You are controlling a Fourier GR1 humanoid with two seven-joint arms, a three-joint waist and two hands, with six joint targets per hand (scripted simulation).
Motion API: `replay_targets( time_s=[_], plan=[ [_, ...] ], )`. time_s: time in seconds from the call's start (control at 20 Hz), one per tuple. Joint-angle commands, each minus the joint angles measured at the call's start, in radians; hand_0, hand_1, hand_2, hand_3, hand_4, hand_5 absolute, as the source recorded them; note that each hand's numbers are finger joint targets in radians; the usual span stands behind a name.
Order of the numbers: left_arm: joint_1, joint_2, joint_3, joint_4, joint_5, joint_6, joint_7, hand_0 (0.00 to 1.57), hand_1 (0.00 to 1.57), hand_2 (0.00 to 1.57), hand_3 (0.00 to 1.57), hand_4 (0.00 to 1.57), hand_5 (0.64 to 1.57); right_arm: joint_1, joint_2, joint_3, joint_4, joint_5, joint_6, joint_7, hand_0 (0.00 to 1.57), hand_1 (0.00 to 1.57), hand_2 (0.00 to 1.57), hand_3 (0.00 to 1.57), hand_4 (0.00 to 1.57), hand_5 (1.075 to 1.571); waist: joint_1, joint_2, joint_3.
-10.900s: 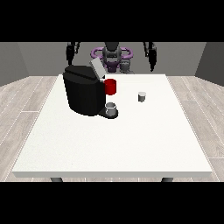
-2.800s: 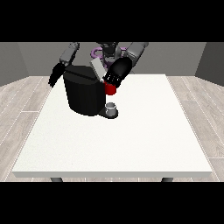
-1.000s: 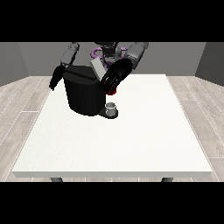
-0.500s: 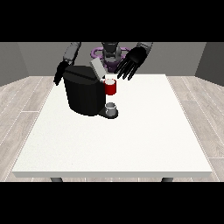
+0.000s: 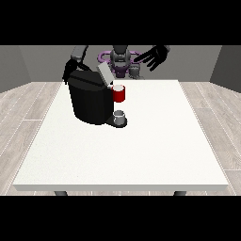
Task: Insert the coffee pod into the coffee machine and close the lid
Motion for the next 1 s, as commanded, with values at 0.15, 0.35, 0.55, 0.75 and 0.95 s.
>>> replay_targets(
  time_s=[0.15, 0.35, 0.55, 0.75, 0.95],
  plan=[
    [0.229, -0.099, 0.107, 0.025, 0.161, -0.058, -0.058, 0.0, 0.0, 0.0, 0.0, 0.42, 1.571, 0.005, 0.013, -0.004, -0.071, -0.062, 0.052, 0.007, 0.0, 0.0, 0.0, 0.0, 0.0, 1.571, 0.117, -0.178, 0.0013],
    [0.301, -0.119, 0.097, 0.022, 0.163, -0.044, -0.023, 0.0, 0.0, 0.0, 0.0, 0.32, 1.571, 0.021, 0.003, 0.063, -0.126, -0.067, 0.151, -0.006, 0.0, 0.0, 0.0, 0.0, 0.0, 1.571, 0.114, -0.21, 0.0023],
    [0.401, -0.147, 0.071, -0.013, 0.17, -0.067, -0.056, 0.0, 0.0, 0.0, 0.0, 0.42, 1.571, -0.028, -0.029, 0.081, -0.158, -0.026, 0.139, 0.046, 0.0, 0.0, 0.0, 0.0, 0.15, 1.571, 0.178, -0.251, 0.0023],
    [0.432, -0.163, 0.027, -0.085, 0.253, -0.073, -0.062, 0.0, 0.0, 0.0, 0.0, 0.35, 1.571, -0.09, -0.106, 0.021, -0.113, -0.045, 0.18, 0.03, 0.0, 0.0, 0.0, 0.0, 0.08, 1.571, 0.211, -0.191, 0.0026],
    [0.435, -0.163, -0.007, -0.226, 0.289, -0.114, 0.084, 0.0, 0.0, 0.0, 0.0, 0.41, 1.571, -0.131, -0.132, -0.048, -0.081, -0.107, 0.195, 0.111, 0.0, 0.0, 0.0, 0.0, 0.0, 1.571, 0.237, -0.192, 0.0028]
  ],
)
